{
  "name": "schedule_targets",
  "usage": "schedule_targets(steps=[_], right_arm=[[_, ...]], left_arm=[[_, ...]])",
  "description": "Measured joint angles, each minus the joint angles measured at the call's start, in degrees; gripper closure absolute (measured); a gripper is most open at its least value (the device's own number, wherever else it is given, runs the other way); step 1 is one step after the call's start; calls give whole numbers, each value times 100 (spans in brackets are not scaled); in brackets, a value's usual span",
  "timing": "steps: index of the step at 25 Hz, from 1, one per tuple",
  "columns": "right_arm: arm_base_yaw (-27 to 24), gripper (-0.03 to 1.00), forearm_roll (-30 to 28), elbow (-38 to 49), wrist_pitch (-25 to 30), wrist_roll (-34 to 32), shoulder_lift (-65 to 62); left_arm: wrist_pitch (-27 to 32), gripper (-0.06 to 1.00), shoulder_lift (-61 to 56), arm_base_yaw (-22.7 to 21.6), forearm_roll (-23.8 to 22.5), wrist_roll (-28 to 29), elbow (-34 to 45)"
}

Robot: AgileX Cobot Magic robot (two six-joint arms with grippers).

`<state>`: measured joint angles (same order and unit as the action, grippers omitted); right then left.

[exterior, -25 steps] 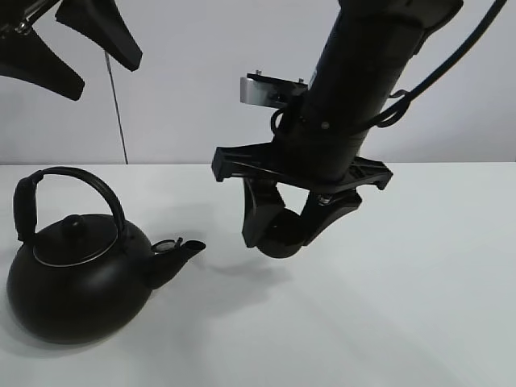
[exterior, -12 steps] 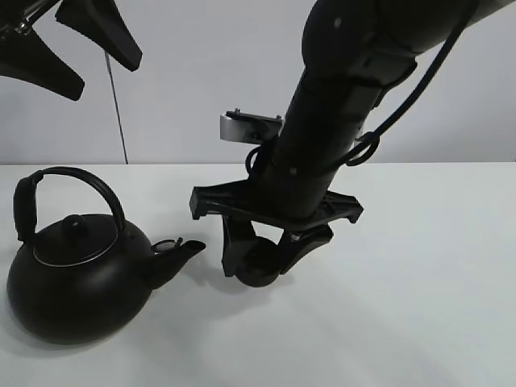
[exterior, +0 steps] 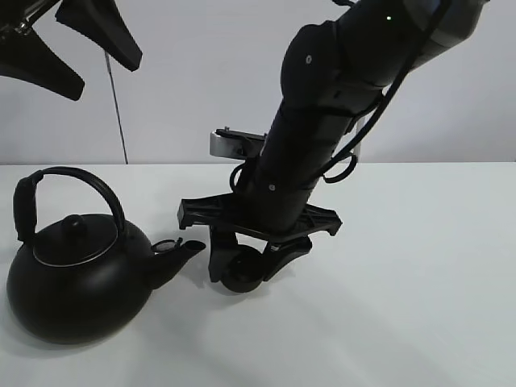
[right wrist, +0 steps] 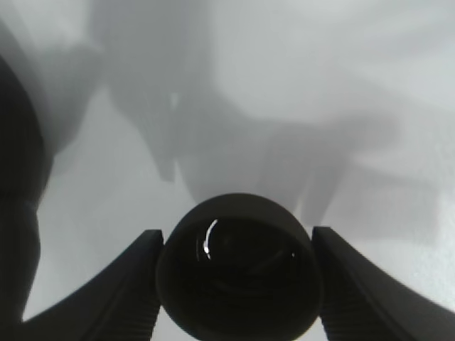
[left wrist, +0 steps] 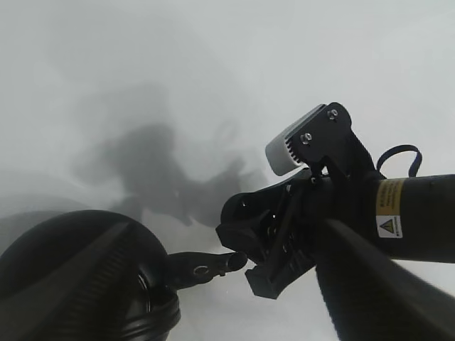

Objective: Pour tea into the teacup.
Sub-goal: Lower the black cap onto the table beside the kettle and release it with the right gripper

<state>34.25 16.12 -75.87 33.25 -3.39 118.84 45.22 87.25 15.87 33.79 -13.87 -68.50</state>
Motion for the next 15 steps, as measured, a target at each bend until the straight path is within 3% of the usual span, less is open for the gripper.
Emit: schedule_targets(steps=[15], right_arm=[[0, 56, -125, -235, 307, -107, 248]], left_arm=[[0, 43, 0, 0, 0, 0, 0]])
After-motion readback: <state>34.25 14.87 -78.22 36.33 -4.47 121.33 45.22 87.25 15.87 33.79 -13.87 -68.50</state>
